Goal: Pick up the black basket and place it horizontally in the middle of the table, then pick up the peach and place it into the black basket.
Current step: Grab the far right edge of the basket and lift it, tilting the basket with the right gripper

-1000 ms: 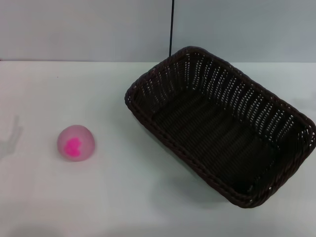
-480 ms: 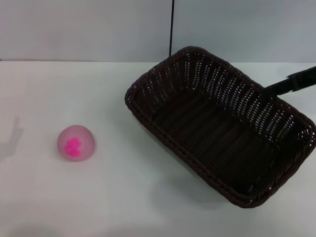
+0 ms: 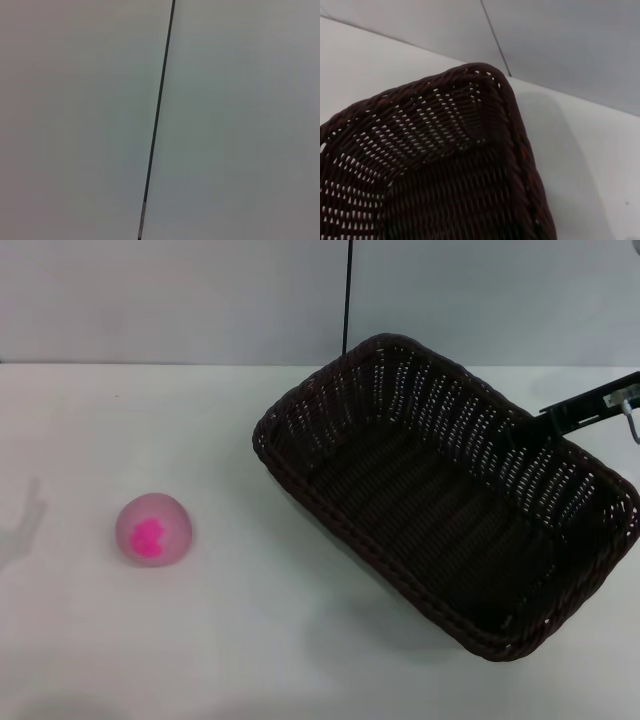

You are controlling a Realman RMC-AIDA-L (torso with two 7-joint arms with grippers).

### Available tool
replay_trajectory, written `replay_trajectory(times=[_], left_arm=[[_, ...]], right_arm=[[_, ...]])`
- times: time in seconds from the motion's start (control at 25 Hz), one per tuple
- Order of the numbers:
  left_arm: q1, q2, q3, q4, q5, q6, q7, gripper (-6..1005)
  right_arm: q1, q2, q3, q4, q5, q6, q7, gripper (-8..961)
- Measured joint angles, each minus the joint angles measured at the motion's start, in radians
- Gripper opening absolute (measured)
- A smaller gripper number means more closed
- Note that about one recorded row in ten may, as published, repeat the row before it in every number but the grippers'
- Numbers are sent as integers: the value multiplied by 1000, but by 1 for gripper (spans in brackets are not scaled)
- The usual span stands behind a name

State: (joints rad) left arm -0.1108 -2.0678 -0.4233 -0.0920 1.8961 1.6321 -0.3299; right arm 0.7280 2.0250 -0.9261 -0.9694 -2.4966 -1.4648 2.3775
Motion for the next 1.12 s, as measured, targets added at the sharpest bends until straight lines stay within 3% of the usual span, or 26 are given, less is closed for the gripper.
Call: replay_trajectory(times=[0.52, 0.84, 1.12], left_arm=[[2, 0, 7, -12, 0, 14, 0, 845], [11, 0, 11, -12, 0, 38, -5, 845], [17, 2, 11, -12, 0, 45, -10, 845]], right_arm=[[10, 12, -2, 74, 23, 75, -79, 593], [35, 10, -4, 131, 25, 117, -116, 496], [37, 15, -25, 98, 25, 108, -126, 381]])
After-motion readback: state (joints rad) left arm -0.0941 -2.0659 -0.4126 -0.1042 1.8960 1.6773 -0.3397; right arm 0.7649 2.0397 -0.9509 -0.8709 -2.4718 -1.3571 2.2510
